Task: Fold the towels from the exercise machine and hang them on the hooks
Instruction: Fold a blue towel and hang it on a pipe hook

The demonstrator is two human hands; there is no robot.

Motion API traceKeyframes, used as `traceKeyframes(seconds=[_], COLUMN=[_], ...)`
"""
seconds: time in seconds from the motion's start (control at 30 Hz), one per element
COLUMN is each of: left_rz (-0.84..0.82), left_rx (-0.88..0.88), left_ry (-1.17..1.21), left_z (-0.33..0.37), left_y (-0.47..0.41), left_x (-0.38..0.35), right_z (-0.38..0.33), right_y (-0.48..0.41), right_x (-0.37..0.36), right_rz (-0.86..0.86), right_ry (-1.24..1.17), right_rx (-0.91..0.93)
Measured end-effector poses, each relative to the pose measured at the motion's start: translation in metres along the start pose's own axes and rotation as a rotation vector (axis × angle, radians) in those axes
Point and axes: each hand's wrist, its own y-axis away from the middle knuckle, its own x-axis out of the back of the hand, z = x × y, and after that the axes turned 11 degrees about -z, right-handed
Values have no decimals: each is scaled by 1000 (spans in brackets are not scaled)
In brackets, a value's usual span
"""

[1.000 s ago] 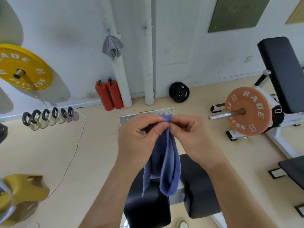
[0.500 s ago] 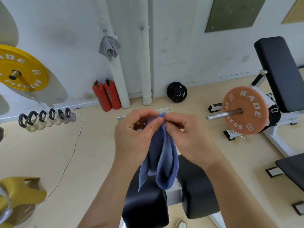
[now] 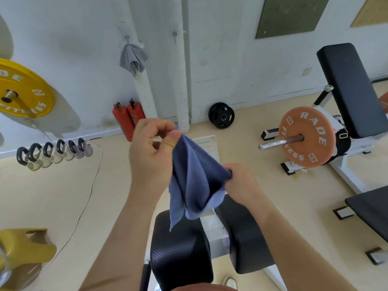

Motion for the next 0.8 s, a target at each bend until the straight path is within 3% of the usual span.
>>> traceKeyframes(seconds=[0.1, 0.17, 0.3, 0.43, 0.6, 0.7, 0.8], left_rz=[65, 21, -17, -9, 25, 115, 208], left_rx=[82, 168, 352, 498, 647, 707, 743], left_ry=[65, 49, -18, 72, 301, 393, 473], left_z=[-23, -43, -89, -124, -147, -153, -155], left_y=[-12, -19, -24, -21, -32, -49, -66], left_x=[18, 27, 31, 24, 3, -2, 3], right_z=[46, 67, 70, 63, 58, 46, 28], right_y=[-6, -9, -13, -33, -71, -95, -113], right_x=[-2, 9, 47, 78, 85, 86, 89], right_rz=[-9, -23, -178, -161, -175, -57, 128], right_ry=[102, 131, -125, -309, -243, -271, -384], right_rx=[-159, -287, -412, -480, -599, -544, -343])
